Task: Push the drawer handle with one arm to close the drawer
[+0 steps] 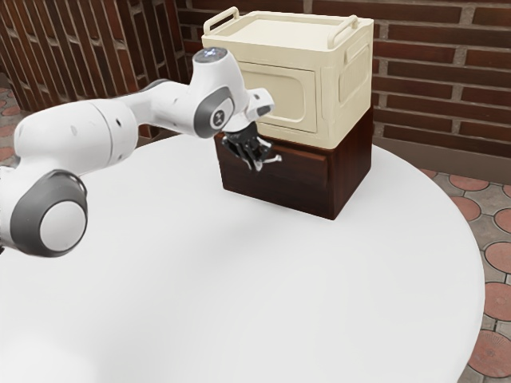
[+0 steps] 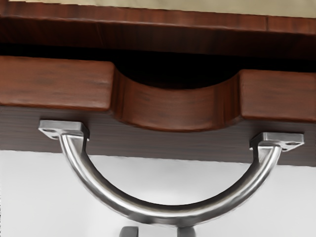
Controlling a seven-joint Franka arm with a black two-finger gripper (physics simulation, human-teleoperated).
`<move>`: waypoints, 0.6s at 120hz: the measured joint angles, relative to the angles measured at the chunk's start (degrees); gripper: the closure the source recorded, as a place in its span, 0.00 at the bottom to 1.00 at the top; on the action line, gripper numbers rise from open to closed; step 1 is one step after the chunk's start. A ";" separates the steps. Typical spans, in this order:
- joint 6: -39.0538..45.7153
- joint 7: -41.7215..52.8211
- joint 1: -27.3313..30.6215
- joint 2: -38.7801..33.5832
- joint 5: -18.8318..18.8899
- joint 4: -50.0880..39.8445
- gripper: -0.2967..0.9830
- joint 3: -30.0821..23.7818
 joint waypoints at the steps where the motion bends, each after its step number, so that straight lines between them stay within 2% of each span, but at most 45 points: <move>1: 0.01 0.07 0.00 0.12 0.00 0.24 0.76 0.00; 22: 2.31 1.28 0.08 2.30 0.16 2.41 0.76 -0.28; 39: 4.68 2.22 0.11 1.87 -0.14 0.77 0.76 -0.58; 46: 5.97 2.04 0.11 -5.61 -2.54 -11.59 0.70 -0.61; 51: 7.13 1.55 0.10 -15.34 -4.00 -24.84 0.64 -0.80; 57: 6.08 0.84 0.07 -26.90 -5.32 -36.16 0.55 -1.01; 65: 0.21 -0.01 -0.05 -38.31 -6.74 -41.45 0.47 -0.93; 72: -6.12 -0.65 -1.29 -42.58 -8.46 -39.50 0.41 0.68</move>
